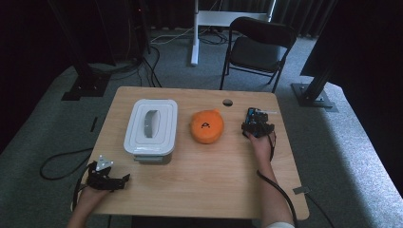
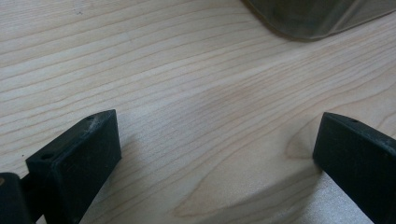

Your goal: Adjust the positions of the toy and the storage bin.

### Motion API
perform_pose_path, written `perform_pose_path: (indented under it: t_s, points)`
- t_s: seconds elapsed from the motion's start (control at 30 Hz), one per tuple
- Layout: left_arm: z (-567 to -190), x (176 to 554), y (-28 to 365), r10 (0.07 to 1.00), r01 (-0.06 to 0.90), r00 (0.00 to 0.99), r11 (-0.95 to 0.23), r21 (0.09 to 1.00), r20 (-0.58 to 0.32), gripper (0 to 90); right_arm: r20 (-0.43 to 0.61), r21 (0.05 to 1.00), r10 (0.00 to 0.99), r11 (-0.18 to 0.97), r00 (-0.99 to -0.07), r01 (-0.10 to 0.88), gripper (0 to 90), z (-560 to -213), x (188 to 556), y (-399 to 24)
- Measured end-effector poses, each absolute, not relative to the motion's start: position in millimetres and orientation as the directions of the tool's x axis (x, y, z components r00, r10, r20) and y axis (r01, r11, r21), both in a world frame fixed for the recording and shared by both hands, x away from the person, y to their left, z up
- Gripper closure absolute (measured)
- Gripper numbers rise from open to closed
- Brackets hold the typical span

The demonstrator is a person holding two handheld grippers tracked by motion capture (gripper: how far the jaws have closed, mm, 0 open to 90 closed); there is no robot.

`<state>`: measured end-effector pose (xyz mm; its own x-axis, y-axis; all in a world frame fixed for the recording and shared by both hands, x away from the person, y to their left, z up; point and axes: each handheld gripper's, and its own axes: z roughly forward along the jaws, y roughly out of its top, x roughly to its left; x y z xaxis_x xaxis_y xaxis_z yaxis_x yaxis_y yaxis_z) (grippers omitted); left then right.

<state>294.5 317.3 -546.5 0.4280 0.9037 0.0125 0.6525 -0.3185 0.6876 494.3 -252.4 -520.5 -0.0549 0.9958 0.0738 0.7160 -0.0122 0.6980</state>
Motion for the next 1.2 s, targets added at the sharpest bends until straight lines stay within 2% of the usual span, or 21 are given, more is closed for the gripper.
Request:
perform_pose_path:
  t_s: [0.33, 0.47, 0.5, 1.0, 1.2]
  points:
    - [-546, 294, 317, 0.904, 0.653, 0.428, -0.319, 0.687, 0.013, 1.3, 0.047, 0.694, 0.998, -0.007, -0.036, 0.720, 13.6, -520, 506, -249]
    - [-546, 294, 317, 0.904, 0.652, 0.428, -0.319, 0.688, 0.013, 1.3, 0.027, 0.680, 1.000, -0.018, -0.001, 0.733, 14.9, -522, 511, -248]
    - [-546, 294, 317, 0.904, 0.652, 0.428, -0.319, 0.688, 0.013, 1.3, 0.023, 0.681, 1.000, -0.021, 0.007, 0.732, 18.0, -523, 511, -247]
    - [-547, 294, 317, 0.904, 0.652, 0.428, -0.319, 0.688, 0.013, 1.3, 0.146, 0.640, 0.989, -0.121, 0.035, 0.759, 17.0, -534, 511, -254]
    - [-546, 294, 317, 0.904, 0.653, 0.427, -0.318, 0.688, 0.013, 1.4, 0.144, 0.634, 0.988, -0.130, 0.048, 0.763, 18.8, -532, 512, -253]
